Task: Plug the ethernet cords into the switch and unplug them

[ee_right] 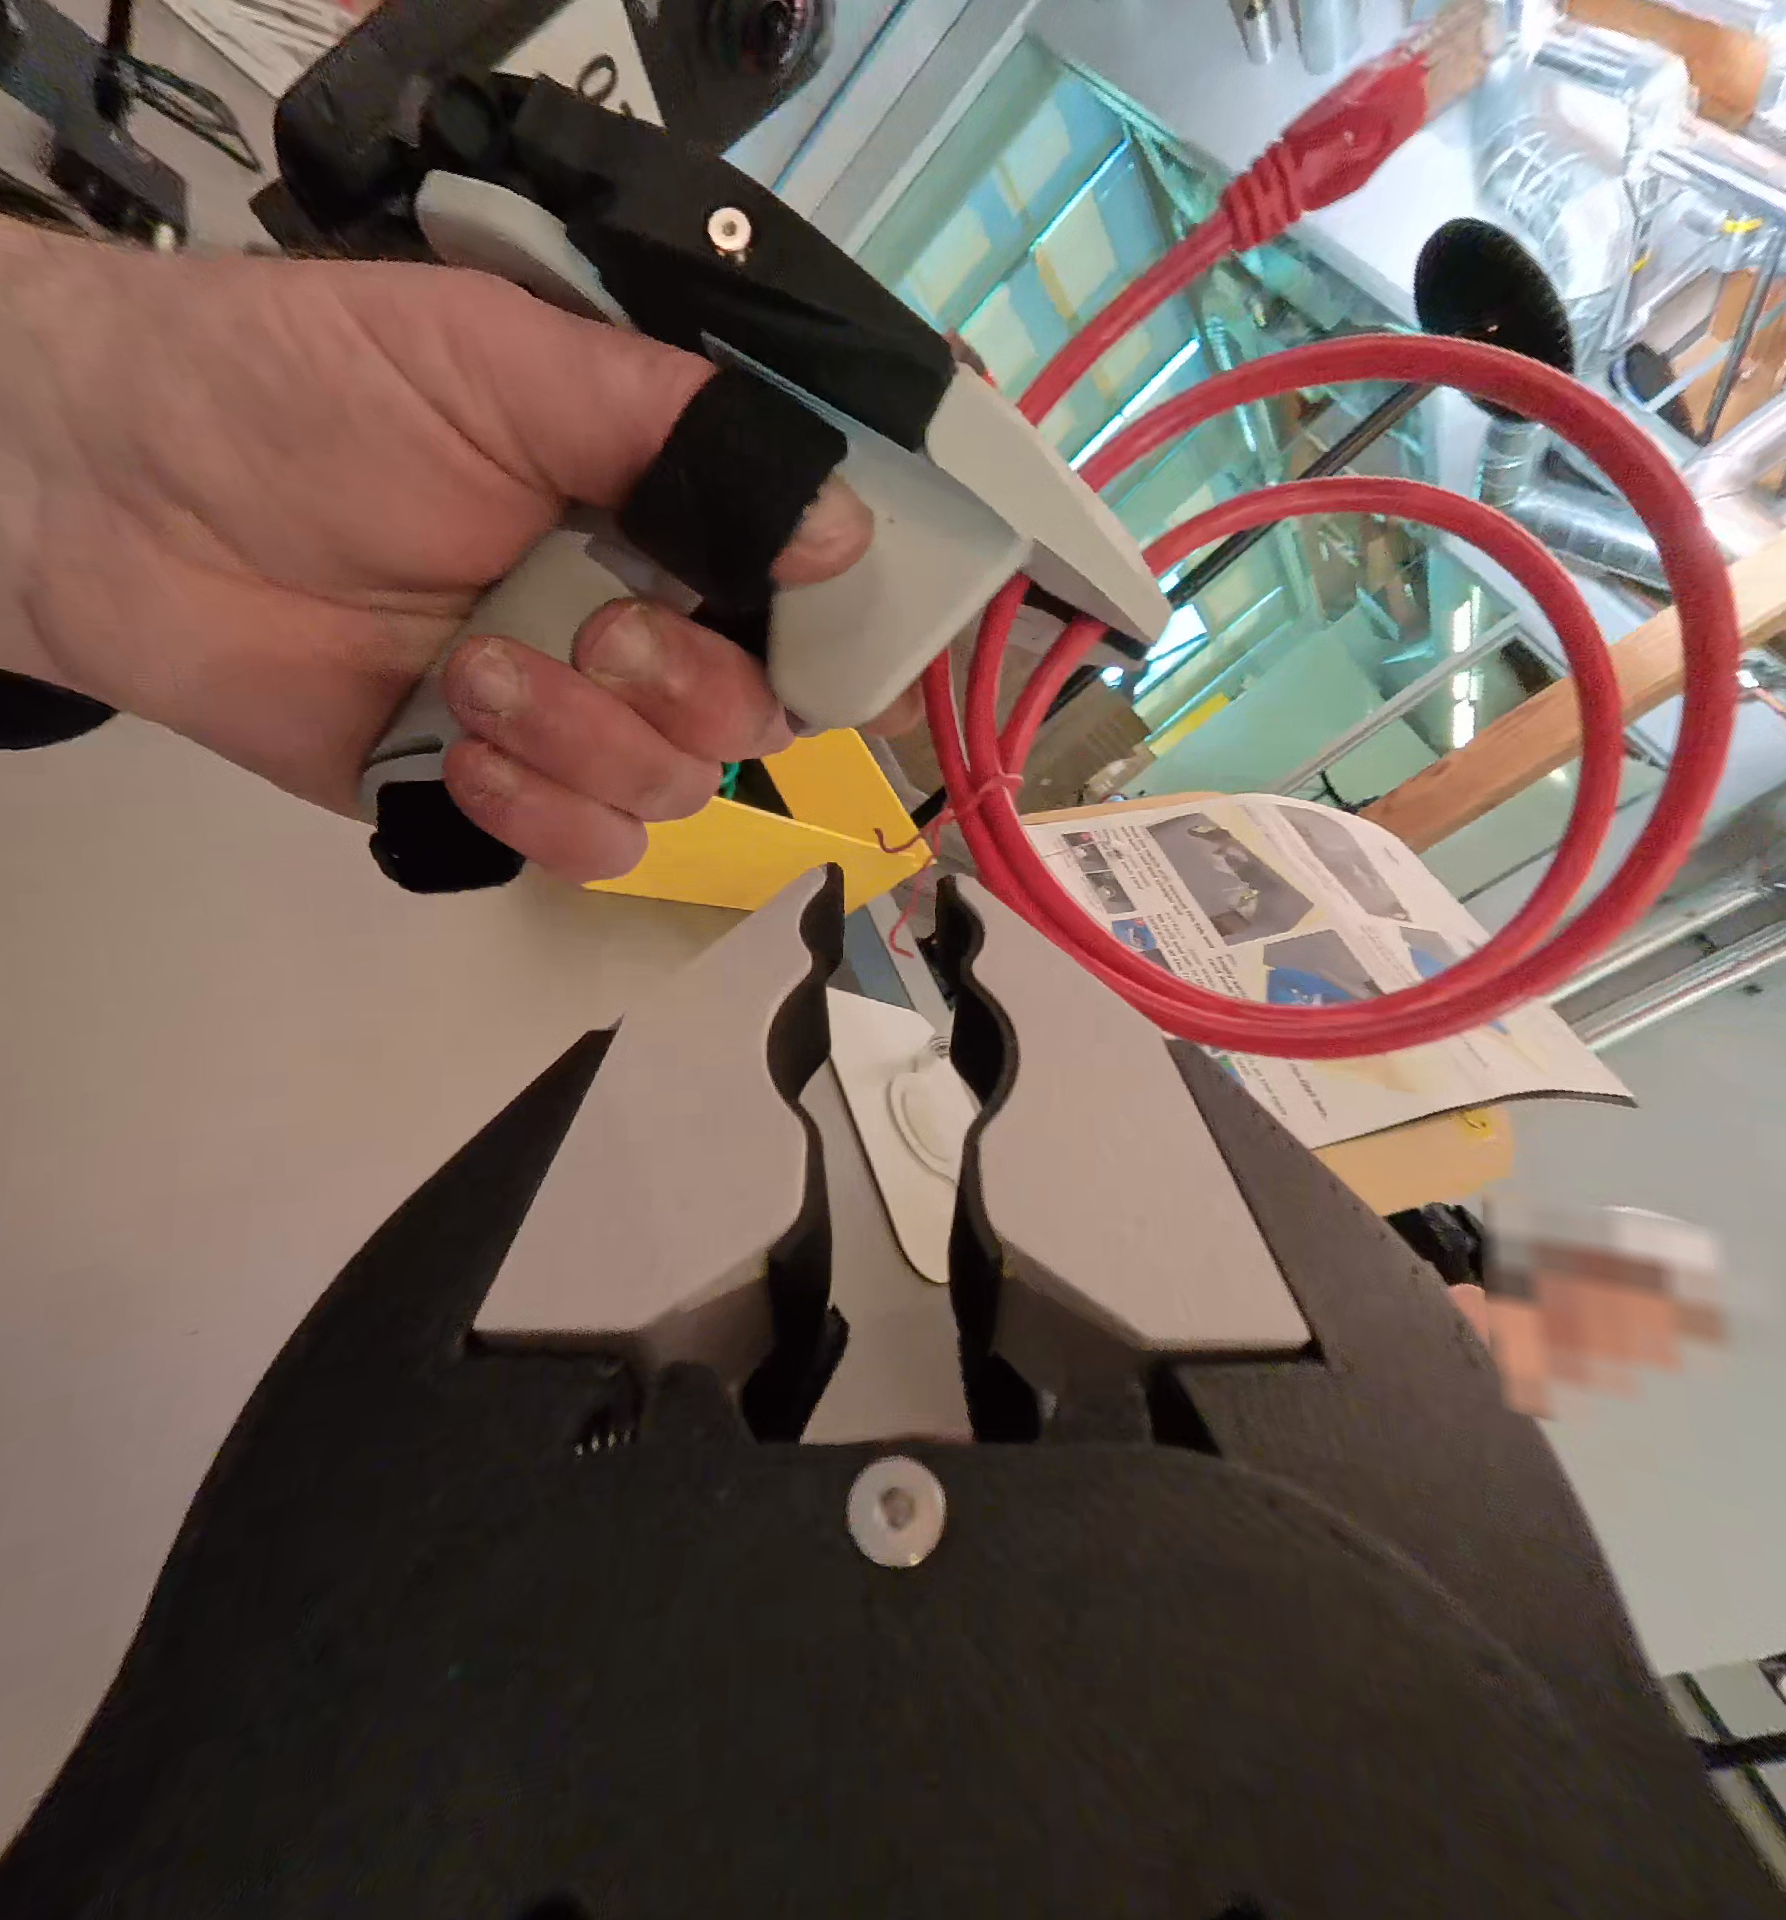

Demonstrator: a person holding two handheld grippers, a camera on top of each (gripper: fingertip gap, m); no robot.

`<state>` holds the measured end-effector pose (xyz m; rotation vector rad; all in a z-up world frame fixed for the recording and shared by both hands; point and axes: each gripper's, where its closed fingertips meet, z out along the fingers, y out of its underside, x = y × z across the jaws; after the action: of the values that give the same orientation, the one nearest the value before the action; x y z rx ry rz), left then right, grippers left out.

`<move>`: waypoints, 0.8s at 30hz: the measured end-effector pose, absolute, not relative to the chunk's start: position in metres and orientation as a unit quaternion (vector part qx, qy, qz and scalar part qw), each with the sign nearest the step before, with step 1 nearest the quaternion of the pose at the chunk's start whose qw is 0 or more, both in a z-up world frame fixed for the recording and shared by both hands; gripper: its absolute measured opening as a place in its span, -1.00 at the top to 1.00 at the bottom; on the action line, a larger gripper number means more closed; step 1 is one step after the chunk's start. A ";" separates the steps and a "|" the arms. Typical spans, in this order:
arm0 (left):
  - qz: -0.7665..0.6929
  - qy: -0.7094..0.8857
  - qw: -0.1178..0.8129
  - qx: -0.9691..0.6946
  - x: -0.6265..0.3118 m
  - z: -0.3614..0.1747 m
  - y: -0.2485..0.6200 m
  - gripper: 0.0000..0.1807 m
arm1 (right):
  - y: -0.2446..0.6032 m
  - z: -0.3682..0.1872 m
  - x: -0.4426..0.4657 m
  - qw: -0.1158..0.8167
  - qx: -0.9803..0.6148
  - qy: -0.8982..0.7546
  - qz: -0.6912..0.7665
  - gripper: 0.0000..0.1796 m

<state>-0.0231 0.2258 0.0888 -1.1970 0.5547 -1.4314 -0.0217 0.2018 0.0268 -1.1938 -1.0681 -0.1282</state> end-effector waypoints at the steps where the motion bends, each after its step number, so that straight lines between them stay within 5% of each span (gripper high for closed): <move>1: -0.608 0.236 0.562 -0.509 -0.023 0.089 0.226 0.94 | 0.203 0.027 -0.019 0.698 -0.534 -0.473 -0.060 0.84; 8: -0.611 0.241 0.557 -0.509 -0.018 0.086 0.222 0.95 | 0.215 0.021 -0.013 0.688 -0.557 -0.457 -0.089 1.00; 24: -0.584 0.256 0.575 -0.513 -0.014 0.079 0.223 0.94 | 0.191 0.036 -0.032 0.683 -0.542 -0.487 -0.051 1.00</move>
<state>-0.0143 0.2230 0.0789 -1.2016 0.6004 -1.3685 -0.0320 0.1906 0.0357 -1.2144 -1.0914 -0.1153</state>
